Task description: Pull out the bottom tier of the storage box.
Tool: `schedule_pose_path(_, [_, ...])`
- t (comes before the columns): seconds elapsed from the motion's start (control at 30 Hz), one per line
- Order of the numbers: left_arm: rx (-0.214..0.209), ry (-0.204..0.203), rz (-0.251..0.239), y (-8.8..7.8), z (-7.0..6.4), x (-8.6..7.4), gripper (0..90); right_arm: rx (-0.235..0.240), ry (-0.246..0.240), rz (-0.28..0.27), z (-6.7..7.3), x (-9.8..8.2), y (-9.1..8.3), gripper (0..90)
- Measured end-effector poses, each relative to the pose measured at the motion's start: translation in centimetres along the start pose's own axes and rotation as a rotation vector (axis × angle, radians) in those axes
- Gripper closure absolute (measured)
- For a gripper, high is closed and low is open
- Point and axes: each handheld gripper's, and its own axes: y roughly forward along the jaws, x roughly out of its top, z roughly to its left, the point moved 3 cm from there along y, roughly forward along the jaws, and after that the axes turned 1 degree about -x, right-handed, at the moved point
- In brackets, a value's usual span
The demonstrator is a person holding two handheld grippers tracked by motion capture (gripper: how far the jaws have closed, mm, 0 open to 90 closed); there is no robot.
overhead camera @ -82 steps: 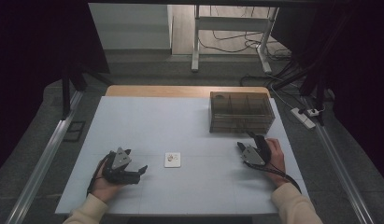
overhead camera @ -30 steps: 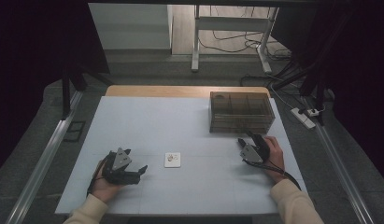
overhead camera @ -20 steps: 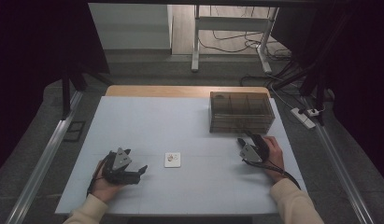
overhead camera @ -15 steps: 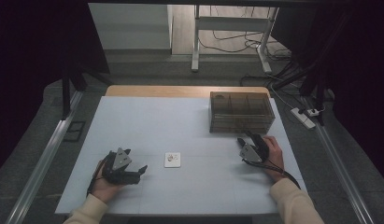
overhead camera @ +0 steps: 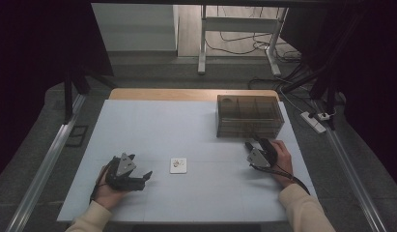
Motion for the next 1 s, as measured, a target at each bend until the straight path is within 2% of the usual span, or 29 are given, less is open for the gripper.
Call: schedule_pose_path(1.0, [0.002, 0.013, 0.012, 0.13, -0.09, -0.02, 12.4, -0.020, -0.026, -0.008, -0.14, -0.21, 0.61, 59.9])
